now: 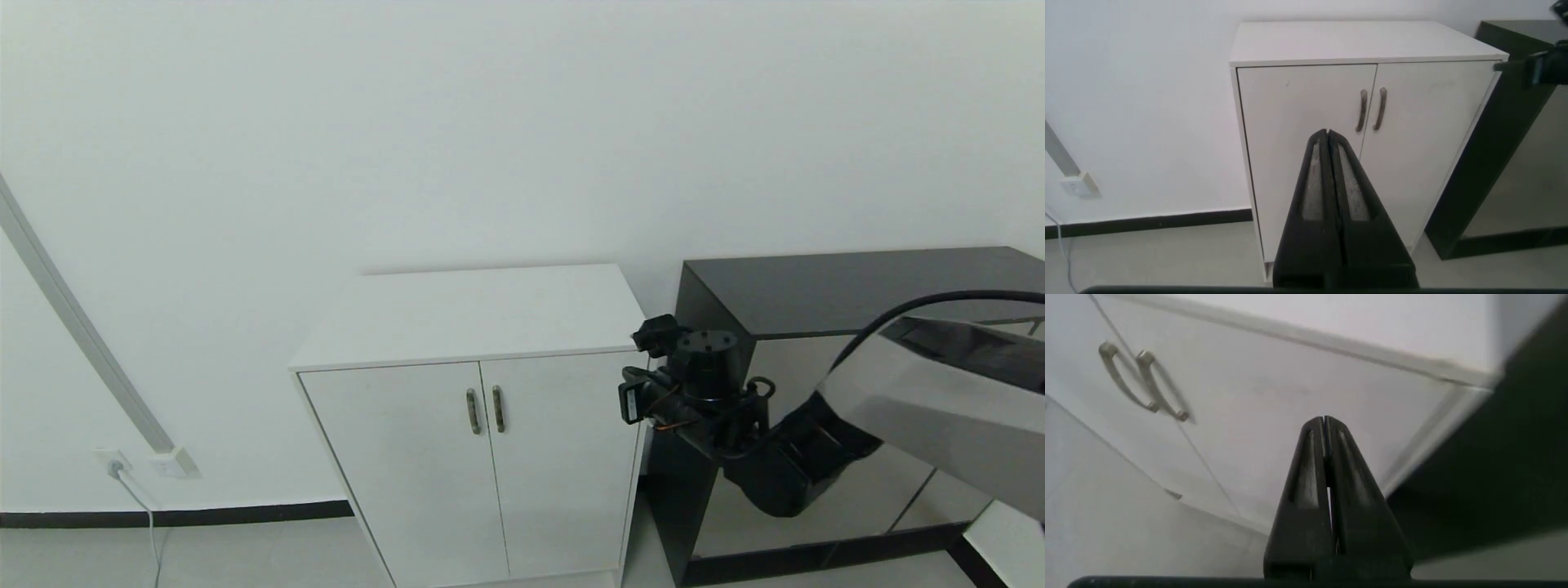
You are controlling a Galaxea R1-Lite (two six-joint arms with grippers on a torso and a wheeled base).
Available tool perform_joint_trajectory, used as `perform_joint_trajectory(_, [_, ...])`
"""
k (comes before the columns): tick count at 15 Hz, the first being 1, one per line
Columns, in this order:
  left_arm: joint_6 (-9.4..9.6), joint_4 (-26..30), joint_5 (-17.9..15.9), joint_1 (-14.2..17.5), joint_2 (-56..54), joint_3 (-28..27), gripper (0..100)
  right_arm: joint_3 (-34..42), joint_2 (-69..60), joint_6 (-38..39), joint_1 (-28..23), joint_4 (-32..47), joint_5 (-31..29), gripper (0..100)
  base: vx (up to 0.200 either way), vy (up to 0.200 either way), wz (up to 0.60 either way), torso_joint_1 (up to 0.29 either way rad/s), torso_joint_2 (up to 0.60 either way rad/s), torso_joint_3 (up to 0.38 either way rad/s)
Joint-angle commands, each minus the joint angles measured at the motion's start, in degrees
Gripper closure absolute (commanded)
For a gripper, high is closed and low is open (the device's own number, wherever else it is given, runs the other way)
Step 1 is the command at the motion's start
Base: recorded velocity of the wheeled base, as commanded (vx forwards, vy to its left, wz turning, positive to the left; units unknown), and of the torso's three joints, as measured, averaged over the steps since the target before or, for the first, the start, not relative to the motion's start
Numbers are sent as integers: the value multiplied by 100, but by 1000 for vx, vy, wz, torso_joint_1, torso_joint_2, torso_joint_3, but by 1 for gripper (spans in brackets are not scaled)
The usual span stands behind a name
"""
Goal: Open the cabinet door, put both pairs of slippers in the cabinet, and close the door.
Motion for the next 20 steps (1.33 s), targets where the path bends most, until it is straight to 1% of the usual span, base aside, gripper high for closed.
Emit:
perform_joint_trajectory(1, [-2,2,2,4,7,1,100,1087,-1359,6,-300,-145,-239,100,0,0,0,0,0,0])
perform_joint_trajectory(3, [-2,2,2,4,7,1,100,1659,-1948,33,-669,-145,-256,100,0,0,0,0,0,0])
perform_joint_trajectory(5, [-2,2,2,4,7,1,100,2045,-2370,33,-959,-145,-441,100,0,0,0,0,0,0])
perform_joint_trajectory(6, [-2,2,2,4,7,1,100,2494,-2827,33,-1188,-136,-652,100,0,0,0,0,0,0])
perform_joint_trajectory(9, [-2,2,2,4,7,1,100,3311,-3767,-3,-1654,-101,-757,100,0,0,0,0,0,0])
perform_joint_trajectory(10, [-2,2,2,4,7,1,100,3399,-3890,-3,-1724,-92,-792,100,0,0,0,0,0,0])
perform_joint_trajectory(12, [-2,2,2,4,7,1,100,3750,-4330,-3,-2023,-13,-872,100,0,0,0,0,0,0])
perform_joint_trajectory(13, [-2,2,2,4,7,1,100,4111,-4866,-3,-2330,189,-898,100,0,0,0,0,0,0])
perform_joint_trajectory(14, [-2,2,2,4,7,1,100,4260,-5218,-3,-2532,400,-889,100,0,0,0,0,0,0])
perform_joint_trajectory(17, [-2,2,2,4,7,1,100,4410,-6149,6,-3042,1244,-836,100,0,0,0,0,0,0])
perform_joint_trajectory(19, [-2,2,2,4,7,1,100,4427,-6975,41,-3323,2087,-696,100,0,0,0,0,0,0])
perform_joint_trajectory(20, [-2,2,2,4,7,1,100,4418,-7608,41,-3429,2747,-502,100,0,0,0,0,0,0])
